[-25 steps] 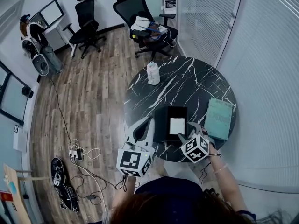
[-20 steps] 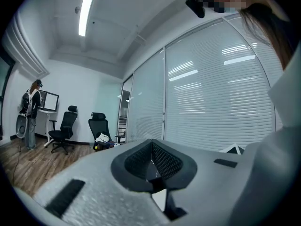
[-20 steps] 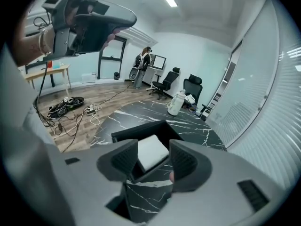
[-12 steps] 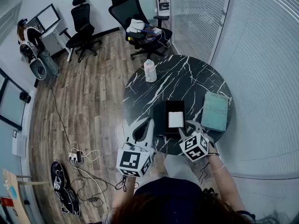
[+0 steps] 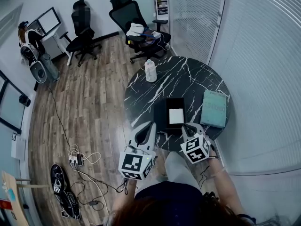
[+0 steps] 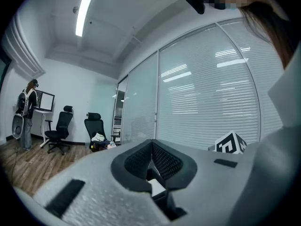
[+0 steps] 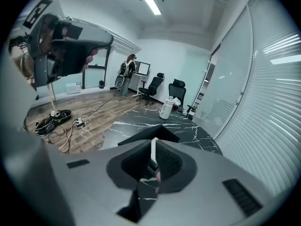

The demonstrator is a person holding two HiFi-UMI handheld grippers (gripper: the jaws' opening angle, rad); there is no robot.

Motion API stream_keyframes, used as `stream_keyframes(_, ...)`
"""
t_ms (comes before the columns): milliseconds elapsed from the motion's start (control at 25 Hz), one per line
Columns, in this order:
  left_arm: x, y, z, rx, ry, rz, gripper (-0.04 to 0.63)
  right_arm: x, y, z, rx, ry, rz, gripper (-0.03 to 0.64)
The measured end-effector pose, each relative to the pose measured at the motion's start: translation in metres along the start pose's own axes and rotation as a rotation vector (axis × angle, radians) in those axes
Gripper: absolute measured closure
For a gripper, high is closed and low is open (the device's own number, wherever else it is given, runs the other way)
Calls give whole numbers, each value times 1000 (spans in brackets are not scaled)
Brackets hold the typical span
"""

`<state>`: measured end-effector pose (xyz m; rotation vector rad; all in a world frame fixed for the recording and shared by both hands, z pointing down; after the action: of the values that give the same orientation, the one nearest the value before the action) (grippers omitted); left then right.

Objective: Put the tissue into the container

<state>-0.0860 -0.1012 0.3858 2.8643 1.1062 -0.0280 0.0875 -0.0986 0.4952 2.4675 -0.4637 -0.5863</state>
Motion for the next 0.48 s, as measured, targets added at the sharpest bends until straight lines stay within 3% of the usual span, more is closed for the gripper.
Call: stream_keyframes(480,20,-33,2,19,30,-35,568,-12,-47,15,126,166,-53,595)
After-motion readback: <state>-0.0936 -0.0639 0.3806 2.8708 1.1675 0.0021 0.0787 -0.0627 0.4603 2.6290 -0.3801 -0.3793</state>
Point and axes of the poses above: the fingertips, and each gripper's own axes: y forward along the fingers, x to its right, z out of its top, the point moved 5 cm from there along -y, backward along the fingers
